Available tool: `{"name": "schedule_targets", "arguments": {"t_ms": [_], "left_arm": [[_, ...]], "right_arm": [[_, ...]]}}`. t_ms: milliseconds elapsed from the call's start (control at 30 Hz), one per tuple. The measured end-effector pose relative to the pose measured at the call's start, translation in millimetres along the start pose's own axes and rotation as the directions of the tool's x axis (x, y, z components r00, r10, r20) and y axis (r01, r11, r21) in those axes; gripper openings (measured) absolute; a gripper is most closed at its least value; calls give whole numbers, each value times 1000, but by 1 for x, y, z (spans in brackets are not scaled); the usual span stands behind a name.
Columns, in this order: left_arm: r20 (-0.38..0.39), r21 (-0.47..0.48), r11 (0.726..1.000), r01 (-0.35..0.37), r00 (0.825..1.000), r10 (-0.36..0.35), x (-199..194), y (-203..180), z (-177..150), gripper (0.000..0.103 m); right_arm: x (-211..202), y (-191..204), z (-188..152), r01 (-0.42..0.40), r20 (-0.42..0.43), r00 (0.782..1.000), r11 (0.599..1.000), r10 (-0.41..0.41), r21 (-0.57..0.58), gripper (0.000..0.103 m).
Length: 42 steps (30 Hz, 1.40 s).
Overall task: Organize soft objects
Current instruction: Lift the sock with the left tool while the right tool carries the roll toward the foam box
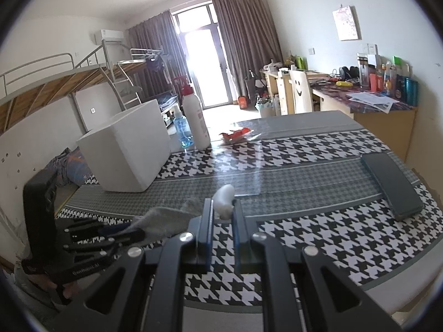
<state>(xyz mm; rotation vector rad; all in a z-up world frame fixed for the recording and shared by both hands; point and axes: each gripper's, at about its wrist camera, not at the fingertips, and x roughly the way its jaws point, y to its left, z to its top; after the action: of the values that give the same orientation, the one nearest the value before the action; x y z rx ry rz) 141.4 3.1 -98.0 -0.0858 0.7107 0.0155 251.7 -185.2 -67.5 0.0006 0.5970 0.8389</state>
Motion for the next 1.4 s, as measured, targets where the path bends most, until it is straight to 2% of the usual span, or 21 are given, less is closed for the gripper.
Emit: {"name": "schedule_targets", "arguments": {"t_ms": [367, 900, 1400], "left_arm": [[76, -17, 999, -42, 996, 43, -23, 14, 13, 17], [132, -30, 997, -69, 989, 72, -38, 25, 34, 17], [185, -43, 996, -77, 979, 84, -53, 36, 61, 17]], "right_arm": [[4, 12, 6, -25, 10, 1000, 1000, 25, -17, 15], [11, 32, 20, -51, 24, 998, 998, 52, -45, 15], [15, 35, 42, -42, 39, 998, 999, 43, -28, 15]]}}
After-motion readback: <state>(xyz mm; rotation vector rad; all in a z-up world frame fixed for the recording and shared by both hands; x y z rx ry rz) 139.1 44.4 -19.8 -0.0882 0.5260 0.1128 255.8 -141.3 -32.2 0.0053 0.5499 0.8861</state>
